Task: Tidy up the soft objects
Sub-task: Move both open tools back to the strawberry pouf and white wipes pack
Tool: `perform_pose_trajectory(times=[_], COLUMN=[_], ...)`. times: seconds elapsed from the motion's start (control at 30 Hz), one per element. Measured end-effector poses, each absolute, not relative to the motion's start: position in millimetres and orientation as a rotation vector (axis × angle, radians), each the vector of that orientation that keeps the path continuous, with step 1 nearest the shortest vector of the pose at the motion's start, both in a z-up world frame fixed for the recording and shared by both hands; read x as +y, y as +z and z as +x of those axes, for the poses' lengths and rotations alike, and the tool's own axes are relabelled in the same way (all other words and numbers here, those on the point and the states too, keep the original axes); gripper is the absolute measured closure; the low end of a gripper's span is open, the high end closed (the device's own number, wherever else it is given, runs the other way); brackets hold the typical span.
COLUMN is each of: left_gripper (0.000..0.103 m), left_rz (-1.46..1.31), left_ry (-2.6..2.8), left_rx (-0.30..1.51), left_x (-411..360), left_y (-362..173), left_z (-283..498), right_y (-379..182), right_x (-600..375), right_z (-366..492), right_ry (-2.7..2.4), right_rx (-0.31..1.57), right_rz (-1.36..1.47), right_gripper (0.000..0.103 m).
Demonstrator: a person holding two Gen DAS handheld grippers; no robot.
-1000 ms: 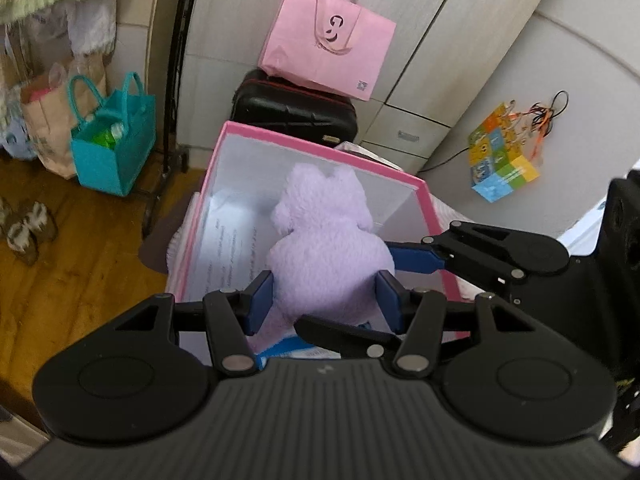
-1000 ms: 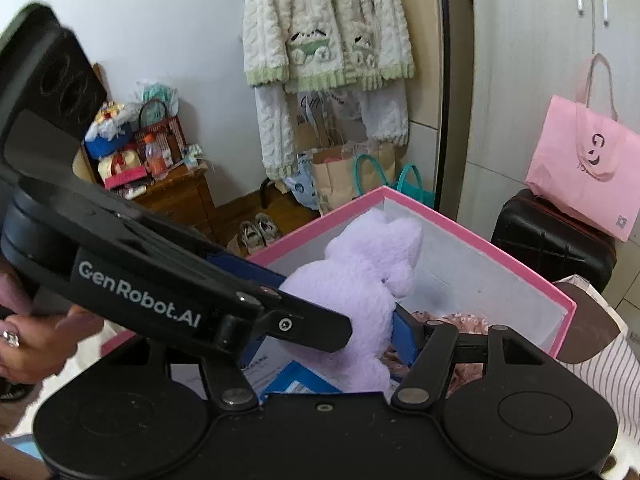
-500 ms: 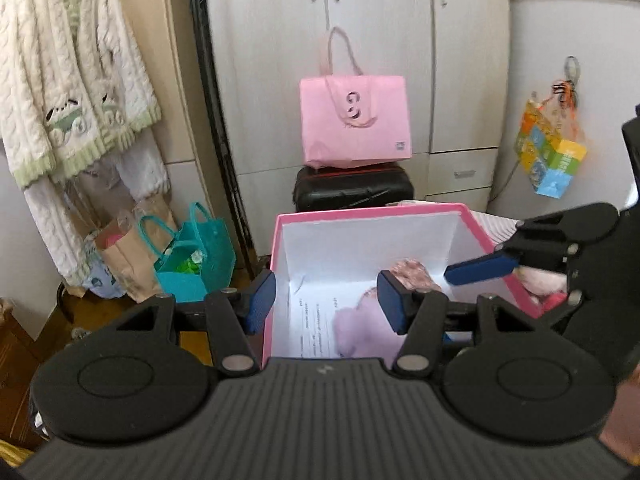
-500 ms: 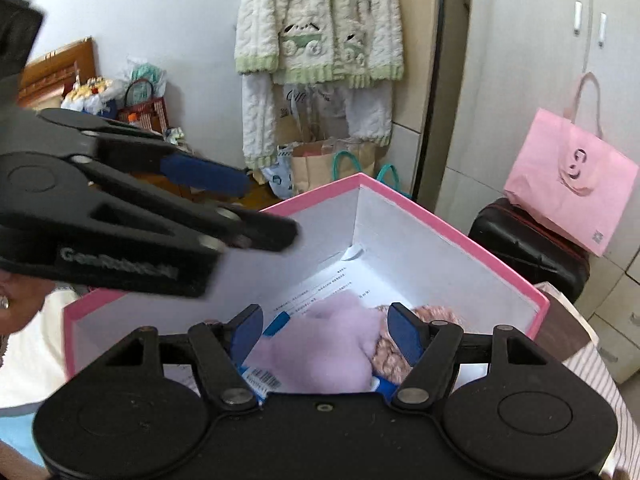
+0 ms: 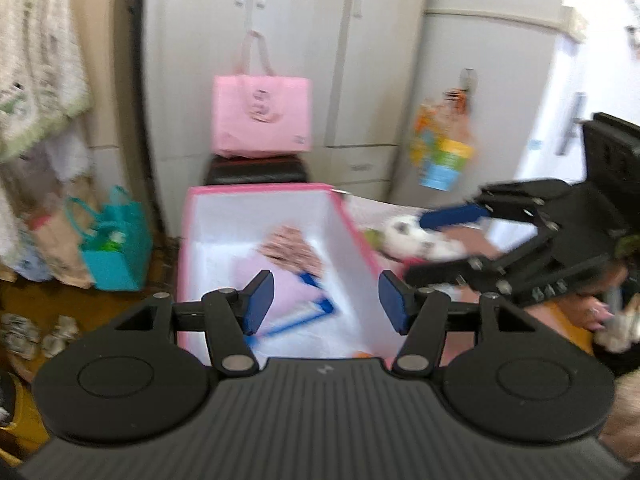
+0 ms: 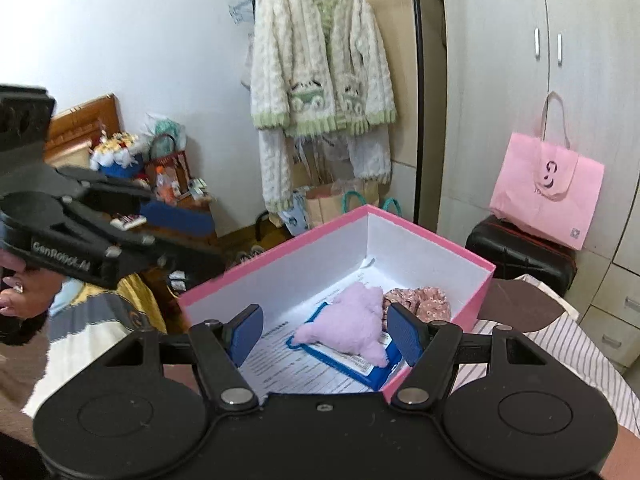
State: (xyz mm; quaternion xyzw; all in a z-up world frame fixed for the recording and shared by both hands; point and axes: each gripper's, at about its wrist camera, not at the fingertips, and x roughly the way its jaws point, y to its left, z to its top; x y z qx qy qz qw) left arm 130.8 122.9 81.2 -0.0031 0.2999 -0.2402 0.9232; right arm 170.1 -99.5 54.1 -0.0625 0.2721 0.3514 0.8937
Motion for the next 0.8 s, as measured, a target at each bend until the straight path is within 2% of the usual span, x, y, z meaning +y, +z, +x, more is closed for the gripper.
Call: perform_pose_trajectory(times=[0.27,0.57,0.8], left_gripper=[0.046,0.046,0.048], left_rz=[0.035,0.124,0.089], left_ry=[-0.615,-0.605,-0.678], left_rx=[0.591,0.582,0.622], left_x=[91,48,13], left_y=[82,54,40], left_z=[86,62,70], right_y=[66,42,12], right_x=[-140,-181,-206], right_z=[115,73,54], right_ry=[0.669,0.643,0.645], right_rx=[0.481,0.526,0.529], right_rz=[-0.169,-0.192,-0.199], right_gripper=[0.029,0.029,0.027])
